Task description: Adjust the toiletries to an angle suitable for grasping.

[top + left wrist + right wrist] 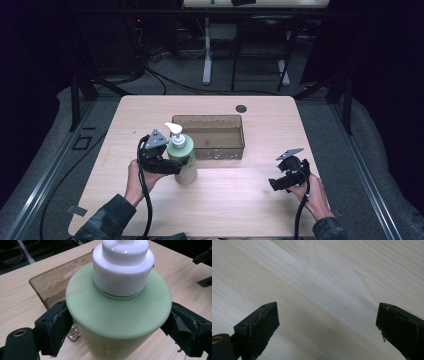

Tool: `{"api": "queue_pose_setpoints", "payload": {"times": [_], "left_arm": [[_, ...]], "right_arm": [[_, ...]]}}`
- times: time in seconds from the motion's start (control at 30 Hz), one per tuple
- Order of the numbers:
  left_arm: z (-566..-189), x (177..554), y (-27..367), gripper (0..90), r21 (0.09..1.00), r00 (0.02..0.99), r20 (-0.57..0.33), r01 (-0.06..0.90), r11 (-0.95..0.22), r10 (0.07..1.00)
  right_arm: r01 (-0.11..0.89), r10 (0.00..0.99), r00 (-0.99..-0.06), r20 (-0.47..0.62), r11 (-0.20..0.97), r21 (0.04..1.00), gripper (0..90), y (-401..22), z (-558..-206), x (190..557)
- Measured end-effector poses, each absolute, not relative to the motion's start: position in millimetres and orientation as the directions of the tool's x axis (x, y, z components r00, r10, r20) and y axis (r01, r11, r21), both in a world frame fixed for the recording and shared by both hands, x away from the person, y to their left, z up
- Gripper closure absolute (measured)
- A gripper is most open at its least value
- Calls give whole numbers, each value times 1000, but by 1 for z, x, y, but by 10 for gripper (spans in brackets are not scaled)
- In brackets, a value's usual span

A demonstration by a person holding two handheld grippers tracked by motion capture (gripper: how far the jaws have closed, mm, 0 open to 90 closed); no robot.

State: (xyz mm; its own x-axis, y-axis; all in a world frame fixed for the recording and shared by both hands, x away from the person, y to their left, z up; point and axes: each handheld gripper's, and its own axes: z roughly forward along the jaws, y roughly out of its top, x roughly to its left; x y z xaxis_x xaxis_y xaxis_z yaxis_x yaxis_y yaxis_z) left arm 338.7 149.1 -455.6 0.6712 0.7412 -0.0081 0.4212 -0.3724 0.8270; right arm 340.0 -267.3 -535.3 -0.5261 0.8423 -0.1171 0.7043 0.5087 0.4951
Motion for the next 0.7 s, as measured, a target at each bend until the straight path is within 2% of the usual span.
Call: {"api": "queue_pose_setpoints", "payload": {"times": [0.13,0.27,0.43,0.5,0.7], "left_arm": [[-455,337,148,123,824,665,-11,429,-370,747],[-455,337,151,118,831,689,15,394,-392,725],[-453,345,160,0,832,739,-13,381,-402,674],[-454,351,164,0,825,771,-48,389,-411,635],[-456,361,171,0,836,818,-57,352,-420,573]], "right_arm": [[704,842,-527,-116,508,496,42,-268,-535,340],[702,842,-527,-116,509,498,42,-268,-535,339],[702,841,-528,-116,509,498,42,-268,-534,339],[699,839,-531,-117,512,499,42,-268,-534,339],[703,839,-533,-110,511,494,41,-267,-536,340]]}}
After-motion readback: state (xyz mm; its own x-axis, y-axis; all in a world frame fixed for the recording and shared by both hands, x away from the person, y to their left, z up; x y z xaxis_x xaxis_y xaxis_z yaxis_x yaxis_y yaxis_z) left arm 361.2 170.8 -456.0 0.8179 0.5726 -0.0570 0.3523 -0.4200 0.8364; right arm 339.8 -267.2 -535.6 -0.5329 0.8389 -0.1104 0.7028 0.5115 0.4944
